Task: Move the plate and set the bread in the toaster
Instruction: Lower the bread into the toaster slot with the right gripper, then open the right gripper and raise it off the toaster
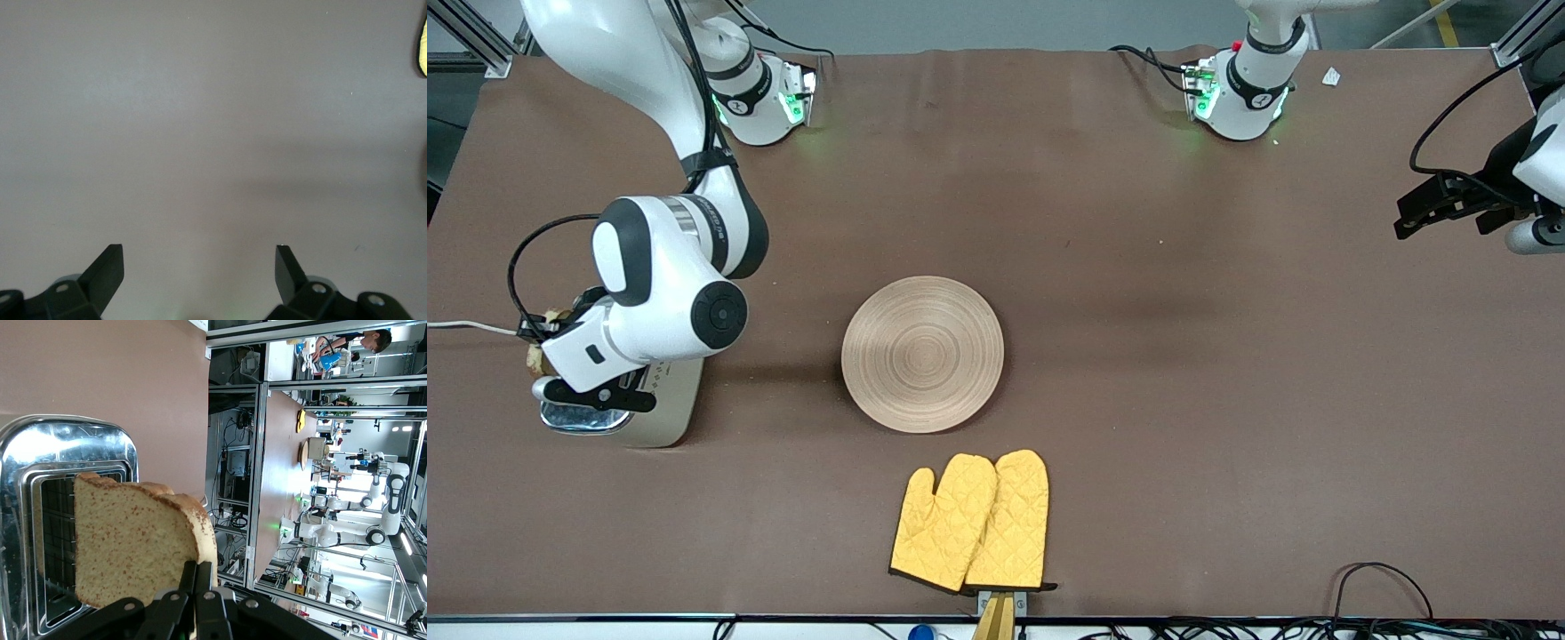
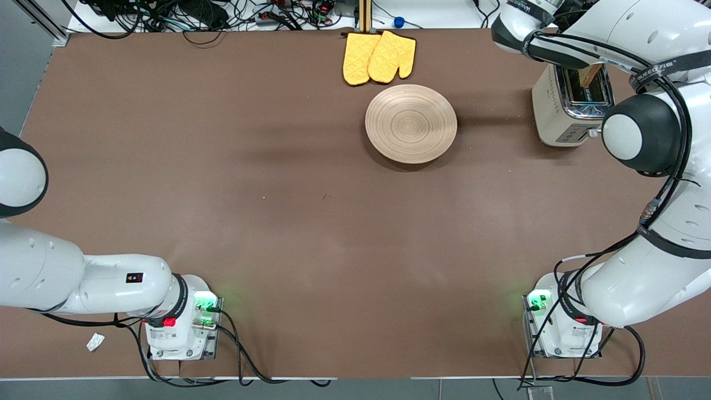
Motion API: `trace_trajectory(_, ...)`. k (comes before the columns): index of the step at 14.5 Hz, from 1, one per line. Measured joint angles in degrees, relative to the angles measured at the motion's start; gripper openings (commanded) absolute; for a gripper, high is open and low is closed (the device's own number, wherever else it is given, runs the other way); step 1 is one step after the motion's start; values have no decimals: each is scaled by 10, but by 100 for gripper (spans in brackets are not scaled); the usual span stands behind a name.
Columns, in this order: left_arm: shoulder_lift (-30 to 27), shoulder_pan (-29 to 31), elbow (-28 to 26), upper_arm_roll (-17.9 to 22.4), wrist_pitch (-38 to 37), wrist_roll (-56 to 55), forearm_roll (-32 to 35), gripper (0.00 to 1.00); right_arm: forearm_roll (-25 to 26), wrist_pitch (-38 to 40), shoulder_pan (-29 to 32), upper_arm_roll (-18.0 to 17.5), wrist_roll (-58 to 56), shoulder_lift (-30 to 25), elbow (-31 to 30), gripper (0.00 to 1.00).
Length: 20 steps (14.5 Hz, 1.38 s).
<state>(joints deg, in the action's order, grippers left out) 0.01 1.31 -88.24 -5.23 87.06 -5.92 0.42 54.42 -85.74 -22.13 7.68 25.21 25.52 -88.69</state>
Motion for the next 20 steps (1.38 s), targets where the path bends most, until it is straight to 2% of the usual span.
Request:
trace_trajectory(10, 0, 0, 0, 0, 0, 0, 0, 100, 0, -1, 0, 0, 2, -12, -40, 0)
trace_trajectory(20, 0, 0, 0, -1, 2, 0, 0, 100, -2, -37, 1, 0, 4, -12, -51, 0)
